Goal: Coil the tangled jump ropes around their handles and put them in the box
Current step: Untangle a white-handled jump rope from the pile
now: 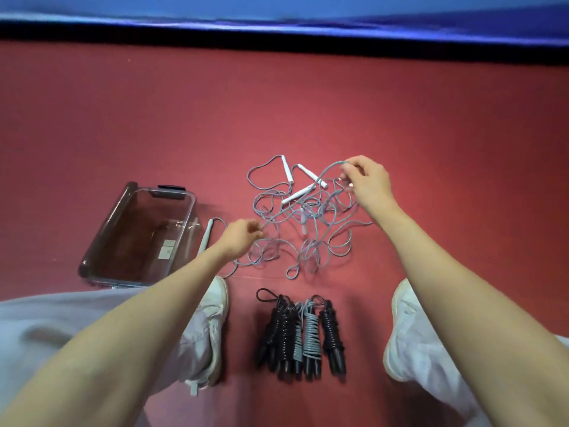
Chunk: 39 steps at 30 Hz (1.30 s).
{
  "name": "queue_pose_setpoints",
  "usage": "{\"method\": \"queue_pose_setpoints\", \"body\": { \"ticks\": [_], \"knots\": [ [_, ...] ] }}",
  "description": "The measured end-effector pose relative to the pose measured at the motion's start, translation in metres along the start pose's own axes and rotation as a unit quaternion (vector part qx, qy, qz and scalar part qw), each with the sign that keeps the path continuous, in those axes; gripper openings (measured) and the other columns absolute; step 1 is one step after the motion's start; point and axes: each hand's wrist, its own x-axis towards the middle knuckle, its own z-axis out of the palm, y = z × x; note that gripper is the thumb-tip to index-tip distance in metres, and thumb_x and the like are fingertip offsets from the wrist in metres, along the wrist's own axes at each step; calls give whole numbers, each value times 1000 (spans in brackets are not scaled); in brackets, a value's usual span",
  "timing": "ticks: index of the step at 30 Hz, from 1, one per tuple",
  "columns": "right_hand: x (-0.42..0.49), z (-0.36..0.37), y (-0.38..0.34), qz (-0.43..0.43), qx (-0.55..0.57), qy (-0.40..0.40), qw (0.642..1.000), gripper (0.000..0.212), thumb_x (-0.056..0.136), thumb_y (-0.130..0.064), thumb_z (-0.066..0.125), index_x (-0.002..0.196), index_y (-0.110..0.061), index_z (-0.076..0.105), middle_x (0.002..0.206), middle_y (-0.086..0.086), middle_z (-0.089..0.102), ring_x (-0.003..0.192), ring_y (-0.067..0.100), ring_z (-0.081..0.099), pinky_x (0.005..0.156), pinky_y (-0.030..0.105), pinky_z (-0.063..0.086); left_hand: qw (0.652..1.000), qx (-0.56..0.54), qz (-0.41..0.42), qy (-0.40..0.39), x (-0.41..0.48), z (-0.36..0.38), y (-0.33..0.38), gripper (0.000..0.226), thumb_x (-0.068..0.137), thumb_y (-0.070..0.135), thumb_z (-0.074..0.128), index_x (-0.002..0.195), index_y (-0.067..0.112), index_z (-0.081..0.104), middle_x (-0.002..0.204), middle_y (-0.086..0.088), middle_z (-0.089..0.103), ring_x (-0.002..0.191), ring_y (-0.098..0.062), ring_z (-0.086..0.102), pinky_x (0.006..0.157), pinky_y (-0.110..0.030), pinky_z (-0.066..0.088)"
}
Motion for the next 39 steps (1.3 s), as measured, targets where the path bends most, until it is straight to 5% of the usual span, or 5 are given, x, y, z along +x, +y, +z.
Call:
{"method": "queue_pose_setpoints", "body": {
  "ticks": [5, 10, 21, 26, 39],
  "knots": [
    [-11, -10, 16, 36, -220, -97, 970, 7, 90, -11, 60, 92, -11, 67, 86, 7, 64, 83, 19, 57, 66, 26, 35, 972, -193, 69, 116, -13, -12, 25, 18, 93, 6, 55, 85, 19, 63, 72, -2, 62, 66, -17, 54, 73, -33, 47],
    [-22, 1, 12, -57, -160, -184, 968, 81, 76, -3, 75, 146, -20, 37, 139, 2, 43, 129, 13, 40, 106, 25, 31, 958, -212, 193, 21, -17, -23, 87, 17, 98, 13, 52, 103, 18, 68, 70, 6, 57, 60, -10, 44, 60, -23, 37],
    [-6, -3, 1, 29, 27, -69, 997, 17, 97, -9, 50, 95, -5, 67, 74, 2, 65, 55, -2, 60, 63, 20, 51, 993, -25, 115, -11, -3, -18, 39, 10, 91, 17, 62, 85, 10, 66, 67, 4, 59, 61, -5, 51, 67, -20, 40],
    [-4, -11, 21, 54, -375, -232, 896, 46, 82, -8, 68, 127, -9, 57, 126, 13, 61, 110, 25, 59, 86, 29, 45, 972, -201, 49, 108, -4, -8, 5, 10, 92, 5, 60, 88, 13, 56, 69, -1, 67, 49, -9, 56, 66, -28, 53],
    [-16, -21, -35, 21, 60, -184, 981, 17, 100, -11, 47, 96, -10, 64, 72, -2, 66, 57, -4, 61, 53, 9, 44, 983, -75, 137, -100, -1, -14, 59, 8, 93, 14, 63, 86, 10, 60, 75, 2, 57, 70, -8, 50, 69, -21, 40]
  ]
}}
